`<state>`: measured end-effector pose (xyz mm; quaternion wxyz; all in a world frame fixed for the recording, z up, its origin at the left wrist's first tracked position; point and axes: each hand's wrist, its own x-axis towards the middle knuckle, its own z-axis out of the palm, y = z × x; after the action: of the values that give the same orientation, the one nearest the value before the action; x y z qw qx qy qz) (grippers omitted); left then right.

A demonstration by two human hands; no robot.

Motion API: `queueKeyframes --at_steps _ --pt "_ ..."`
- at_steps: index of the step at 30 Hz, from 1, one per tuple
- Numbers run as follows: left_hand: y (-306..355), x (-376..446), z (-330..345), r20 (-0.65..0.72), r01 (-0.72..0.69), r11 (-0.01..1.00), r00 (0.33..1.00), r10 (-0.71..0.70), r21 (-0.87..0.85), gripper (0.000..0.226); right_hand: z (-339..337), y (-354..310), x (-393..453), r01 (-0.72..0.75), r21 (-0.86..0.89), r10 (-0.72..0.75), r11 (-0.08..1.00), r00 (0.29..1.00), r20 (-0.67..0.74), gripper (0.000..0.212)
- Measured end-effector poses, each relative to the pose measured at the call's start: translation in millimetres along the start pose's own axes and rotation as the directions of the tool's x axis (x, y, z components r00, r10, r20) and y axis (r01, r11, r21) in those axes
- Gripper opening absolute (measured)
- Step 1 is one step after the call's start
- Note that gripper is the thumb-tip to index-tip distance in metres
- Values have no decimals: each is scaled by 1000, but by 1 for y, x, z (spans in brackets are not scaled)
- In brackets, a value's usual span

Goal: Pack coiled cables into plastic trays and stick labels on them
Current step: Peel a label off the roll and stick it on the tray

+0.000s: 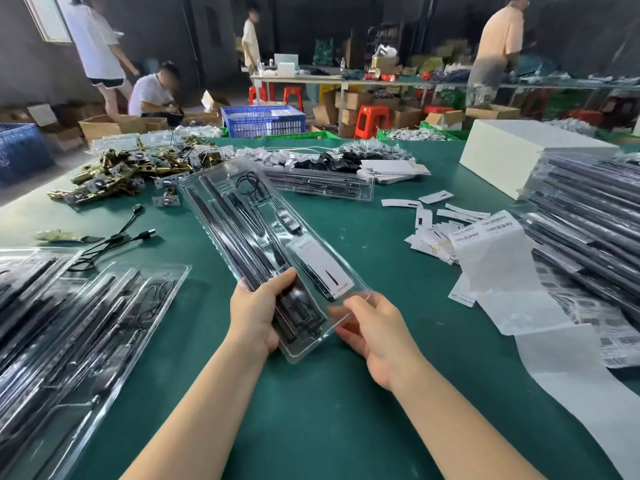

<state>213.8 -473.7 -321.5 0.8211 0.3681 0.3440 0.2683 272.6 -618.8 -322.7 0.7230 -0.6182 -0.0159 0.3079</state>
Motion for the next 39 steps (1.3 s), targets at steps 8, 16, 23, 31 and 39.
queueKeyframes --at_steps 8,16,23,31,39 --pt "-17 -3 14 -32 -107 992 994 105 -72 32 5 -1 -1 101 159 -85 982 991 -106 11" --pt "-23 -2 12 -48 -98 992 994 94 -82 33 1 -5 4 73 126 -60 989 992 -107 10" --pt "-22 -2 10 -36 -97 991 995 94 -91 34 -3 -4 6 72 123 -64 990 996 -66 11" --pt "-20 0 5 -16 -95 992 995 94 -88 34 -14 0 9 192 -36 -193 981 980 -50 8" --pt "-3 0 -5 181 53 968 978 -99 244 40 -37 -6 12 374 -555 -445 744 895 6 34"
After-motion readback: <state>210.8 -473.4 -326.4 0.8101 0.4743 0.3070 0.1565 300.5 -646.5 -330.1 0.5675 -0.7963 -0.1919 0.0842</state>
